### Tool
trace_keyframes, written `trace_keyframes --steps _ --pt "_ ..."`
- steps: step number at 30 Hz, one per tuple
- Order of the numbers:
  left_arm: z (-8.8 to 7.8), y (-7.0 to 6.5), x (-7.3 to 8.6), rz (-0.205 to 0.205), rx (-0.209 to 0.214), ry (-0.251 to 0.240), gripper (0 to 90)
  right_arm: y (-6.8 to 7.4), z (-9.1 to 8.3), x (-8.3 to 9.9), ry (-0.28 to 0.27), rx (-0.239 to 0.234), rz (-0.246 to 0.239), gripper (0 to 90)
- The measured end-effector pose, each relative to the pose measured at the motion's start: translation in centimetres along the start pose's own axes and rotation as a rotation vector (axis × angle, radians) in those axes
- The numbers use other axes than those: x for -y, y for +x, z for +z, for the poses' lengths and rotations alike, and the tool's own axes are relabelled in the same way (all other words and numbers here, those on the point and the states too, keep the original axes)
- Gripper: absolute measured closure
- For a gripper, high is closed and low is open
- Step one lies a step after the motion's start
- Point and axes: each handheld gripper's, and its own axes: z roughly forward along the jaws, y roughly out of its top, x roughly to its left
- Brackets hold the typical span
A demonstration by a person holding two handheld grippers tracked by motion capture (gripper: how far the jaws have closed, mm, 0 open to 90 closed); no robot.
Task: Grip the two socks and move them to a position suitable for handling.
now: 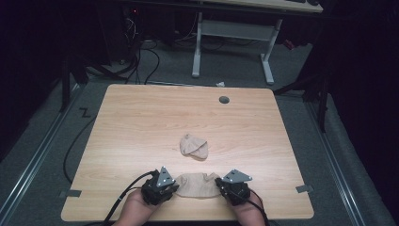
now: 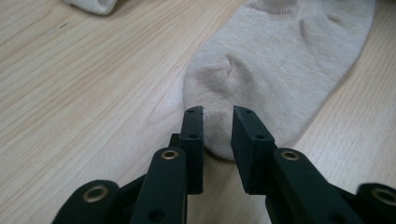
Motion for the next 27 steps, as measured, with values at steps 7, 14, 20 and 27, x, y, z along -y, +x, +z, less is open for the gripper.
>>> trace_keyframes --steps 7,14,20,27 --pt "-1.6 -0.2 1.6 -0.03 0.008 0.016 73.2 1.7 0.4 -0.5 0.003 -0.058 -0.04 84.3" --pt "-2.8 0.6 1.9 -0.052 -0.044 -0.049 66.3 1.7 -0.2 -1.6 -0.066 -0.067 -0.021 80.3" --pt "-5.0 3.3 2.4 -0.119 -0.09 -0.162 58.0 0.5 -0.3 -3.4 -0.136 0.021 0.003 74.5" --pt "-7.1 6.7 3.9 -0.2 -0.153 -0.203 51.6 -1.7 2.6 -6.4 -0.113 0.042 0.026 89.9"
